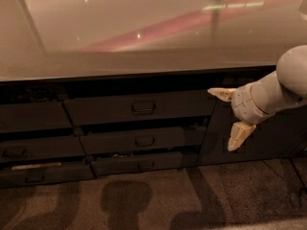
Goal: Open top drawer
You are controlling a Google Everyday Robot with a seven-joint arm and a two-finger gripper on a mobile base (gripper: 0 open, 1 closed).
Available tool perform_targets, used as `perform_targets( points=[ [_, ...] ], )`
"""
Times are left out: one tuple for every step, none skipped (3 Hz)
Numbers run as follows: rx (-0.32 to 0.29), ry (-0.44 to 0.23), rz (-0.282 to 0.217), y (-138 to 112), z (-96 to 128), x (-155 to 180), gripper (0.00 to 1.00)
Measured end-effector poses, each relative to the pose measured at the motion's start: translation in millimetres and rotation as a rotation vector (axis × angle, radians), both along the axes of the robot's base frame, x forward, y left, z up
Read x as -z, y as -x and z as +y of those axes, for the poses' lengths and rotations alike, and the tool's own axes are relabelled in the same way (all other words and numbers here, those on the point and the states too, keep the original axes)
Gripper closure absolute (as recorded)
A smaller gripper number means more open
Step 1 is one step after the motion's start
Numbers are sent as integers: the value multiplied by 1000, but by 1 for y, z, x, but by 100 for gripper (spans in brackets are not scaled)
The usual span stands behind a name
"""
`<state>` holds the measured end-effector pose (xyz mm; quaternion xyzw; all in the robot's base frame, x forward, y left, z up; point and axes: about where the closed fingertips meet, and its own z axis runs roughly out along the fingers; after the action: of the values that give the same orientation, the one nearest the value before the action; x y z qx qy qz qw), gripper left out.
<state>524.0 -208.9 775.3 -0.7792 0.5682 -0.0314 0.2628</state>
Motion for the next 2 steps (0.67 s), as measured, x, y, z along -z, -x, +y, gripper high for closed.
perform_targets(
  points=[
    [-11, 31, -13, -1, 9, -2, 0],
    [-19, 53, -21, -2, 15, -4, 0]
  ],
)
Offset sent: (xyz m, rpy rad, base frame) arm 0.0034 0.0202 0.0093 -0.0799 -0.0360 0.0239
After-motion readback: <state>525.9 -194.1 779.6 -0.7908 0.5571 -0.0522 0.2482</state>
